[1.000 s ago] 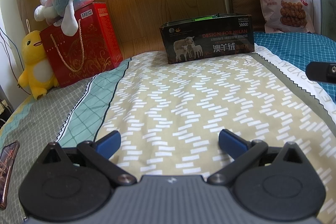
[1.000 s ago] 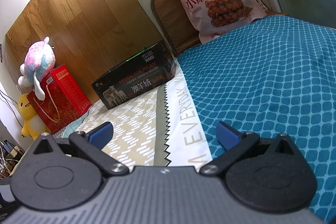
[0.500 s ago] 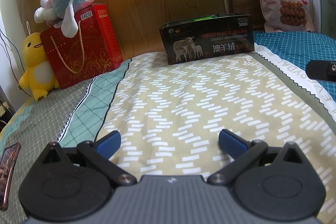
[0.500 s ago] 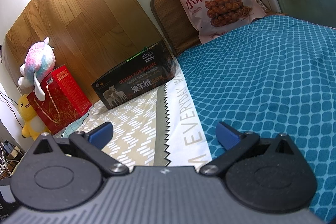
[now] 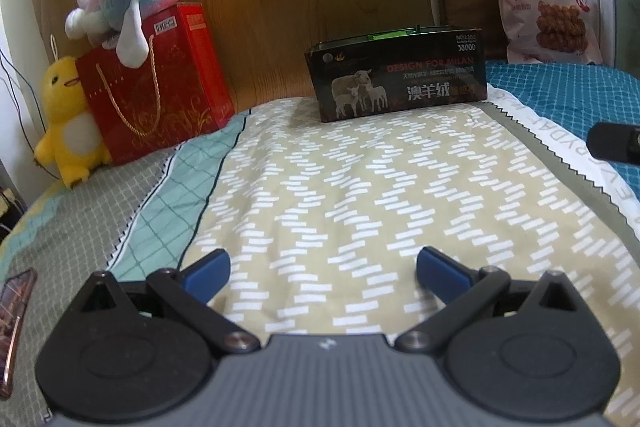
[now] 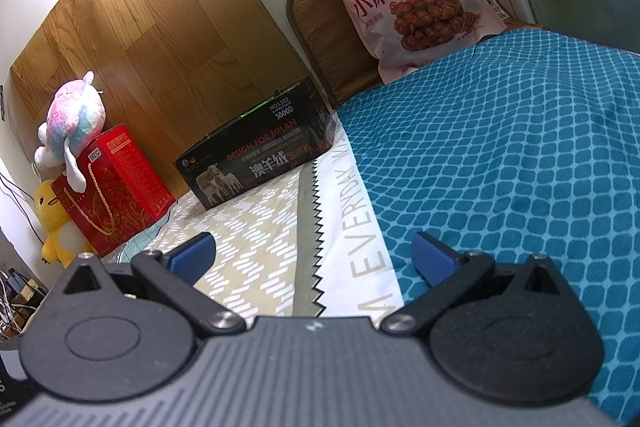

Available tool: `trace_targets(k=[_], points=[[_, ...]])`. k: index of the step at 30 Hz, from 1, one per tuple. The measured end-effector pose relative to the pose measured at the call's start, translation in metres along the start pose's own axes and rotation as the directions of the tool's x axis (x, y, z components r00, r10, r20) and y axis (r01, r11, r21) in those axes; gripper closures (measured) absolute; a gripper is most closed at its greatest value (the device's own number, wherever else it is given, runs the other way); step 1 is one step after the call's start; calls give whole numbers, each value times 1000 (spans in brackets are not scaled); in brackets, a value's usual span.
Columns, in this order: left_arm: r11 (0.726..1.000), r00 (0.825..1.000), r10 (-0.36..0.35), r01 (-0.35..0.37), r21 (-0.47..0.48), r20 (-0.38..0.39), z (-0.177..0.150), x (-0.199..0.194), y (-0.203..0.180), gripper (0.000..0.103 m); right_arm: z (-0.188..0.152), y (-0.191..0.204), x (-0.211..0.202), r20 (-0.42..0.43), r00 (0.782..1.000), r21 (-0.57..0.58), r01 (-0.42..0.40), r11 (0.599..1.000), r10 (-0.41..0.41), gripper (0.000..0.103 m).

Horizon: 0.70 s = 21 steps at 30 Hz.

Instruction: Organize snacks

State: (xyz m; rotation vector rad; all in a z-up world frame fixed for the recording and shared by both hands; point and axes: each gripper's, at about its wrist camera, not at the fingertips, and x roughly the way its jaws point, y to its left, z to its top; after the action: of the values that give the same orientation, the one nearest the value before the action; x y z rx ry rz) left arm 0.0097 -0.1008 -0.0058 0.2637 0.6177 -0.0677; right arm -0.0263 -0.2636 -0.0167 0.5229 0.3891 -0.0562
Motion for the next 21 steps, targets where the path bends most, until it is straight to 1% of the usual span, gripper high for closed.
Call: trace_targets(k=[3,6,7,15,21], points=[[999,1000,20,-20,31,9,-1,-3,-4,0,0,0,0,1,1000,2,0,1000,0,0],[993,998,54,-57,100,37,-3,-7,-13,0,0,0,0,2,1000,5,0,1000,0,0],[992,997,60,-64,110,39,-3,-8,-16,0,0,0,0,2,1000,6,-2,1000,2,0],[990,996,73,-78,115,45,2,-17,-17,0,-1,3,-2,8,1000,23,-4,1000,4,0],[993,998,66,-68,101,23,5,-22,-14,0,-4,6,-6,17,1000,36,-3,999,2,0]])
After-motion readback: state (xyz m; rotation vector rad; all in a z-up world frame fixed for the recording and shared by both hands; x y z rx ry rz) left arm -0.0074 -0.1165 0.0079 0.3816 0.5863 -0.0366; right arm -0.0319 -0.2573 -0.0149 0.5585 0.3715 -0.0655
